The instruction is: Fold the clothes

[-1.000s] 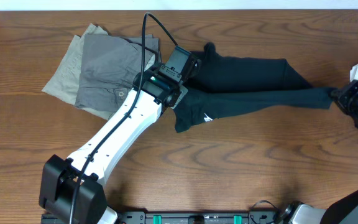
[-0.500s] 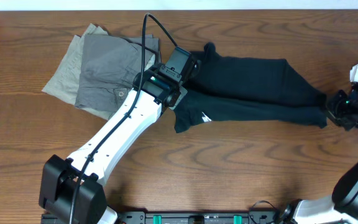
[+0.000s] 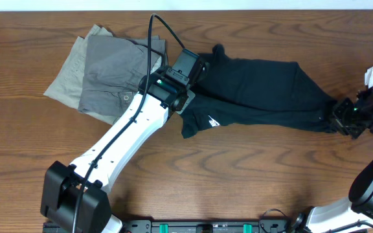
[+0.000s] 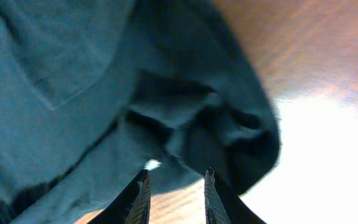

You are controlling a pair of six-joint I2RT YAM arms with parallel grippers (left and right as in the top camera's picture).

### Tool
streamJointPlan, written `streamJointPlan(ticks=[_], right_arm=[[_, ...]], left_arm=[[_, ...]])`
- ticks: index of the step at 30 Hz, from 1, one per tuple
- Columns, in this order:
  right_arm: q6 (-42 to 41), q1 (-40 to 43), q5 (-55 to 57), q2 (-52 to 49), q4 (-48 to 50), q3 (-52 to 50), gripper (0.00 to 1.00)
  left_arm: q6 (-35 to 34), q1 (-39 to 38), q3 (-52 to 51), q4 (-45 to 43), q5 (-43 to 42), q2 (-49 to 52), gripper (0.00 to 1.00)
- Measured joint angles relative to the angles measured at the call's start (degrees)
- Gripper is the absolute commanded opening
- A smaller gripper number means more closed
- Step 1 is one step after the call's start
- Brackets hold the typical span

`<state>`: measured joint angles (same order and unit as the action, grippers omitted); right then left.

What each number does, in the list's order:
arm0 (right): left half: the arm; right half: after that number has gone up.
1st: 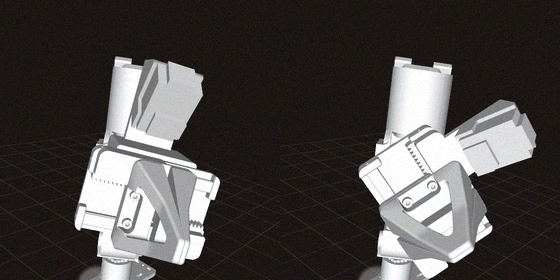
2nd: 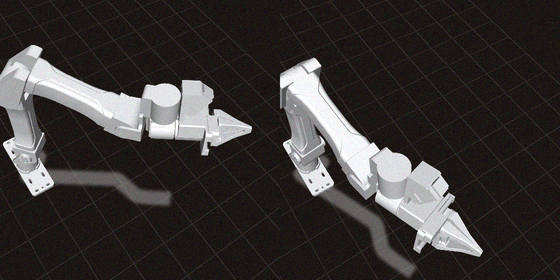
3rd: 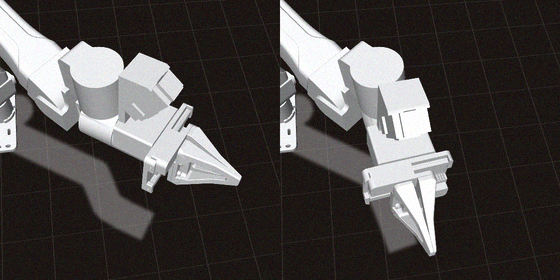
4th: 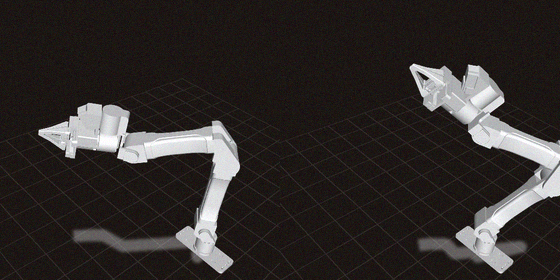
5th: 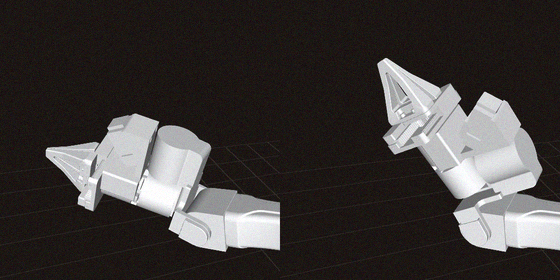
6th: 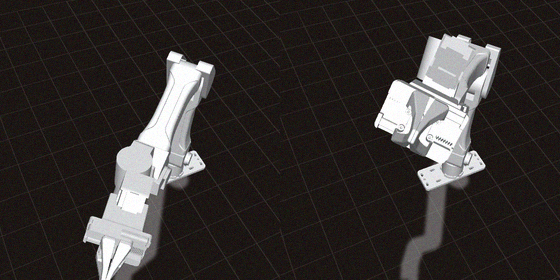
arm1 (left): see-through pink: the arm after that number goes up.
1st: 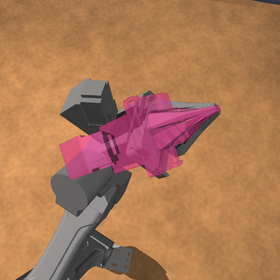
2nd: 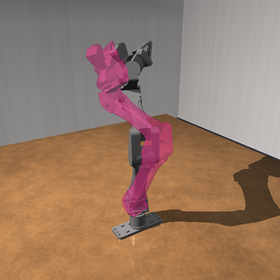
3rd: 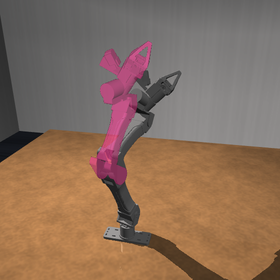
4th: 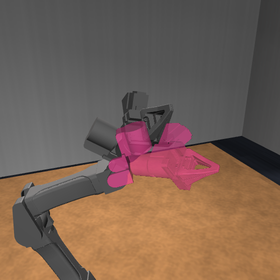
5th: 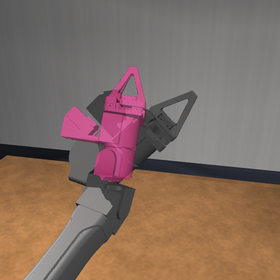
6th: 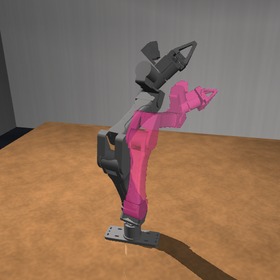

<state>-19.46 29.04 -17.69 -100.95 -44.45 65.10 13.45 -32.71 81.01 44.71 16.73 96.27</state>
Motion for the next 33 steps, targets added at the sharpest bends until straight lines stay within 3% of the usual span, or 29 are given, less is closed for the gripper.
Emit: streamJointPlan(ticks=[3, 16, 19, 23, 33], right_arm=[[0.1, -2.3, -1.0, 0.0, 1.8, -0.8, 0.36], [-3.1, -4.3, -2.1, -1.7, 6.1, -1.7, 0.35], [-3.7, -4.3, -2.1, -2.5, 6.1, -1.7, 0.28], [-4.2, -4.3, -2.1, -3.7, 6.5, -1.9, 0.02], [-3.8, -2.9, -4.7, 0.3, 4.9, -1.9, 0.01]], left_arm=[[0.0, 0.0, 0.0, 0.0, 0.0, 0.0, 0.06], [0.0, 0.0, 0.0, 0.0, 0.0, 0.0, 0.06], [0.0, 0.0, 0.0, 0.0, 0.0, 0.0, 0.06], [0.0, 0.0, 0.0, 0.0, 0.0, 0.0, 0.06], [-0.1, 0.0, 0.0, 0.0, 0.3, 0.0, 0.06]])
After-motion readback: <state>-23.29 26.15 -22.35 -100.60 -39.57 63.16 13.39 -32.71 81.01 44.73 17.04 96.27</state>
